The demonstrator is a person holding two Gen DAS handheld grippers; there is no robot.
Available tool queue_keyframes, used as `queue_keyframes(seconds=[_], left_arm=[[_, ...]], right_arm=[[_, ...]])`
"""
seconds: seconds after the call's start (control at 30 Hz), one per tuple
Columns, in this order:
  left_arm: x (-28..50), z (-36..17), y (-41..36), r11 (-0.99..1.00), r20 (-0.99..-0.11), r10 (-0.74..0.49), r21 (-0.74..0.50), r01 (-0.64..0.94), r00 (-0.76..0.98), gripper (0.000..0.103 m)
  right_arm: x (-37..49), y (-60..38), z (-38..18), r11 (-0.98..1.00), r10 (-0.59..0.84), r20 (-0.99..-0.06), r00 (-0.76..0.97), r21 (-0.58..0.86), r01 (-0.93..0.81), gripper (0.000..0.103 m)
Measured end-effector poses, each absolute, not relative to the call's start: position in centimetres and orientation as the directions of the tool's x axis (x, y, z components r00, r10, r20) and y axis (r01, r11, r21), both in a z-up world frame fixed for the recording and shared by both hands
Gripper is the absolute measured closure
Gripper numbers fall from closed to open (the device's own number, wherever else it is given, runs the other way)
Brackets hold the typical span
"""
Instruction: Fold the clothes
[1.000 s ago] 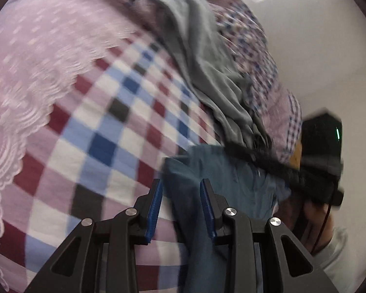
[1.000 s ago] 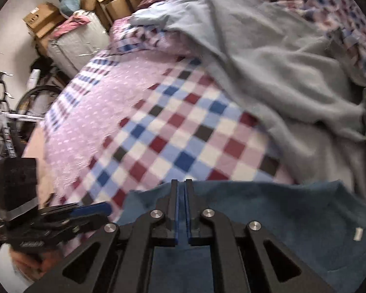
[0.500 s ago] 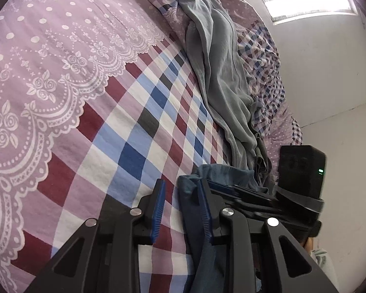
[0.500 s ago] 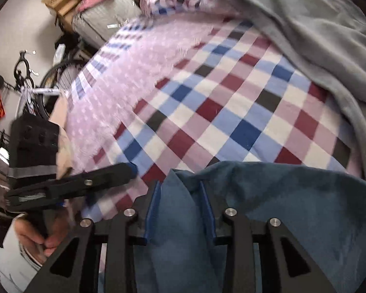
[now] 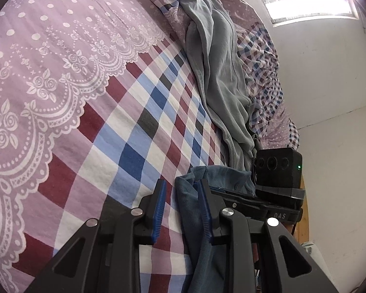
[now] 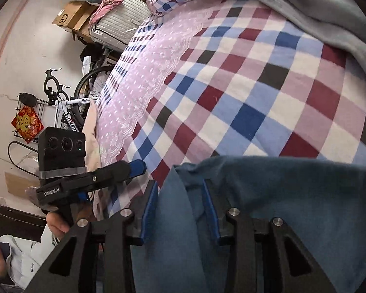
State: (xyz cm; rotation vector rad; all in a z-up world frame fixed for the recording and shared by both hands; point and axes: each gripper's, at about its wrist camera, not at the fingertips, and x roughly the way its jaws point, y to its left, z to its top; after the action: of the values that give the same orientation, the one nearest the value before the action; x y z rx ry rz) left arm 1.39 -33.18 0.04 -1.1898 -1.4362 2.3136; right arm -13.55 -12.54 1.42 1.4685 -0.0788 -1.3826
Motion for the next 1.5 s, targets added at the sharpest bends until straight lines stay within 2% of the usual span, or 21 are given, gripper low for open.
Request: queue_keyframes(seconds=[0.07,0.1,0.13,0.17,0.2,0.33,0.53,0.57,0.67,0.83,1.1,1.37,1.5], left_arm=[[1.3,0.1,-33.2,-0.522,-0.538,0.515,-0.814,0.253,-0.667,0.074],[1.3,0.1,-33.2,-0.522,-0.537,0.516,-0.815,0.253,-0.667,0.074],[1.3,0.1,-33.2,-0.520,-0.536,0.516,-0.816,0.253,-0.668,0.074],[1.3,0.1,-33.2,-0.519,-0.535,0.517,-0.817,0.253,-0.668,0.074],[1.3,0.1,-33.2,-0.519,-0.535,0.517,-0.817,0.253,-0.668,0.074],[1.3,0.2,-33.1,-0.526,-0.540,0.513,-0.812,0.253,-0.667,0.074],[1.2,0.4,-32.7,-0.553,-0.557,0.505,-0.795,0.249,-0.659,0.074],[1.2,0.4,-32.6,-0.566,-0.566,0.501,-0.787,0.248,-0.655,0.074],[1.1,0.7,-31.9,-0.603,-0.591,0.499,-0.762,0.236,-0.634,0.074],[1.4,1.5,-30.3,-0.646,-0.597,0.551,-0.747,0.155,-0.583,0.074],[5.6,3.1,-25.5,-0.757,-0.675,0.607,-0.651,-0.047,-0.420,0.074],[6.6,2.6,-23.3,-0.778,-0.705,0.598,-0.625,-0.064,-0.382,0.074],[6.9,2.5,-23.2,-0.765,-0.697,0.616,-0.640,-0.071,-0.367,0.074]], right_arm=[[-12.9,-12.9,1.6,-0.405,-0.663,-0.667,0.339,0.701,0.586,0.063],[-12.1,-13.5,2.1,-0.385,-0.655,-0.675,0.341,0.686,0.618,0.068],[-11.4,-14.5,2.2,-0.367,-0.648,-0.681,0.341,0.672,0.644,0.076],[-10.6,-15.5,2.3,-0.348,-0.641,-0.688,0.341,0.657,0.669,0.092],[-10.0,-15.9,2.6,-0.348,-0.632,-0.706,0.319,0.627,0.697,0.099],[-9.0,-15.1,4.8,-0.390,-0.651,-0.732,0.200,0.549,0.739,0.100],[-9.3,-9.9,8.2,-0.518,-0.697,-0.717,0.004,0.507,0.689,0.100],[-9.5,-9.2,8.0,-0.549,-0.682,-0.731,-0.020,0.494,0.674,0.100],[-10.4,-8.3,5.7,-0.690,-0.515,-0.853,-0.089,0.350,0.633,0.100],[-10.8,-7.7,5.3,-0.720,-0.501,-0.858,-0.116,0.339,0.606,0.100],[-10.4,-9.6,5.8,-0.700,-0.513,-0.854,-0.093,0.352,0.622,0.097],[-11.3,-11.5,7.4,-0.677,-0.486,-0.869,-0.087,0.312,0.666,0.095],[-11.8,-14.1,7.0,-0.660,-0.424,-0.904,-0.050,0.270,0.701,0.095]])
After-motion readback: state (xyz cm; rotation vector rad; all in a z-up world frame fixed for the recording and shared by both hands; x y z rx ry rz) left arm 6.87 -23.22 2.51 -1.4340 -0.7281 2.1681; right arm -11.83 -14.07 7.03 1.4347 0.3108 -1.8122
